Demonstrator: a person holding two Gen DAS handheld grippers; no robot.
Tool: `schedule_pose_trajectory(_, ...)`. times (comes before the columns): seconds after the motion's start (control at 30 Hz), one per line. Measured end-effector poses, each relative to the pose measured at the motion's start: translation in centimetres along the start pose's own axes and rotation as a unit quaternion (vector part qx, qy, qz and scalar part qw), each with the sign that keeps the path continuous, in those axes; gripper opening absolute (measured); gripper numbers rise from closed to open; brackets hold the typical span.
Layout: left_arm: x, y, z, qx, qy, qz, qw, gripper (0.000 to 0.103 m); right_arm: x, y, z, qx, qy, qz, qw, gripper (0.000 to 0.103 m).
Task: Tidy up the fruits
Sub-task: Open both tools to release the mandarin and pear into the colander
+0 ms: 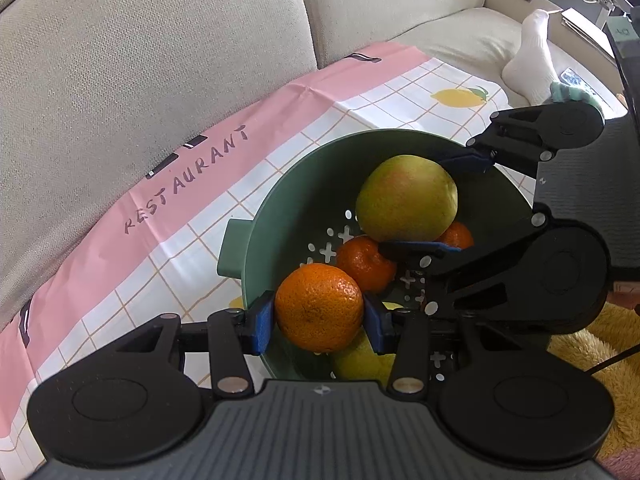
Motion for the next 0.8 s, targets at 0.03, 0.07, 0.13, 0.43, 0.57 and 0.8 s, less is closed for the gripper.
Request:
schedule_pose_trajectory(0.03,0.0,0.0,0.0,-0.002,0.001,-0.001,1.0000,0.051,0.0,-0.1,-0.1,-0.005,0.003,0.000,1.000,0.063)
schedule_pose_trajectory(0.07,0.0,0.0,0.0,-0.003,0.001,-0.001,1.0000,0.051,0.1,-0.1,-0.2,-0.009,0.003,0.000,1.000,0.063)
schedule_pose_trajectory(0.13,0.0,0.0,-0.1,-0.002,0.002,-0.003,1.0000,0.052,0.1,-0.3,-0.2,-0.013,0.002,0.004,1.000,0.063)
schedule_pose_trajectory(0.43,0.0,0.2,0.1,0.002,0.013,-0.011,0.9999,0.055,1.6,-0.5,-0.5,-0.021,-0.012,-0.006,1.000,0.063)
schedule_pose_trajectory(0.57,0.4,0.0,-0.1,0.008,0.007,-0.014,0.9998,0.059,2.1,-0.8,-0.5,-0.029,-0.012,-0.010,0.999,0.063)
schedule_pose_trajectory(0.8,3.2,-0.4,-0.6,0.000,0.024,-0.048,0.9985,0.064,3.6,-0.8,0.3,-0.040,-0.018,-0.013,0.999,0.062)
Point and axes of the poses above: each gripper's, at about its wrist camera, not at the fingertips, and x roughly against the way its jaws point, z to its left, y to its top, the point moved 8 cm from there along -x, roughly the way its jaws point, and after that the axes turned 5 degrees about x, right-handed, at the moved point
